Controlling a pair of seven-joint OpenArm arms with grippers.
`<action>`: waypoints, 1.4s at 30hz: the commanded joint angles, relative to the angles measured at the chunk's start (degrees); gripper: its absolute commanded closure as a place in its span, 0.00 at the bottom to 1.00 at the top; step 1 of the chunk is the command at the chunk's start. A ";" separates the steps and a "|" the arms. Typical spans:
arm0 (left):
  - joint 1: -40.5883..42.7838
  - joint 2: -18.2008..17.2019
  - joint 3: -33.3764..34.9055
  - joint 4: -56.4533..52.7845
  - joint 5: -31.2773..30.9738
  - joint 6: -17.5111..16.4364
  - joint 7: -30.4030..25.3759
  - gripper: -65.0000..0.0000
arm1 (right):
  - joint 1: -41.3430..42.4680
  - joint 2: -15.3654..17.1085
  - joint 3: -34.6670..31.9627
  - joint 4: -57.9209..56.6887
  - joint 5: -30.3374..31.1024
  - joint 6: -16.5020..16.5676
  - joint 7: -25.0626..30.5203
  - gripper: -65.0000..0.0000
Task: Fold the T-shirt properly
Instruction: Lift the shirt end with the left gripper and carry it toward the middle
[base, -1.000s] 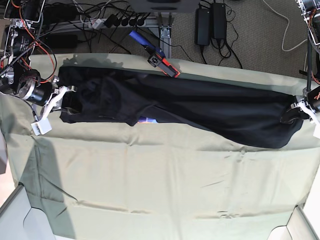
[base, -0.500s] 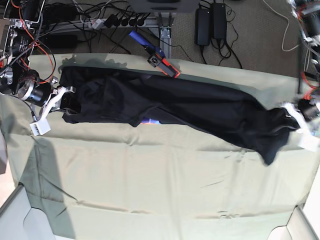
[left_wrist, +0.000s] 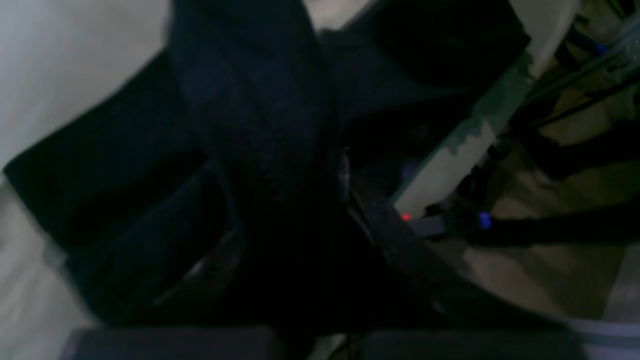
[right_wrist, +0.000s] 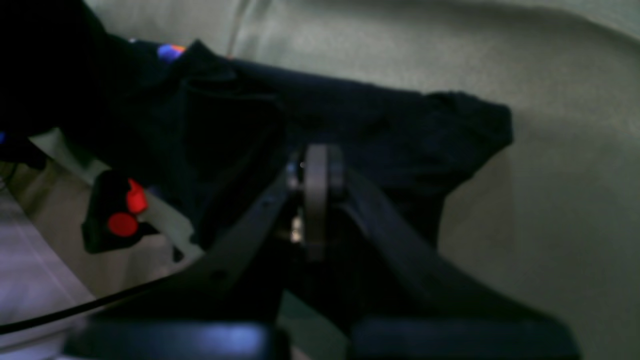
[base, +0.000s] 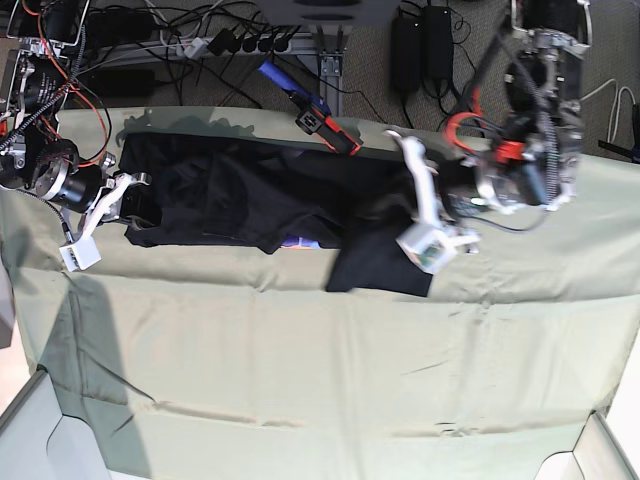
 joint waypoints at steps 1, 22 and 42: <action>-0.76 0.37 1.31 0.90 0.72 -0.69 -2.60 1.00 | 0.74 0.94 0.52 0.94 0.87 4.68 0.92 1.00; -1.86 4.17 12.26 -5.44 4.07 -0.69 -6.78 0.45 | 0.76 0.94 0.52 0.94 1.53 4.68 0.74 1.00; -1.51 4.68 4.04 0.13 9.27 0.68 -7.17 0.53 | 0.79 0.94 0.63 0.94 -0.50 4.66 1.40 1.00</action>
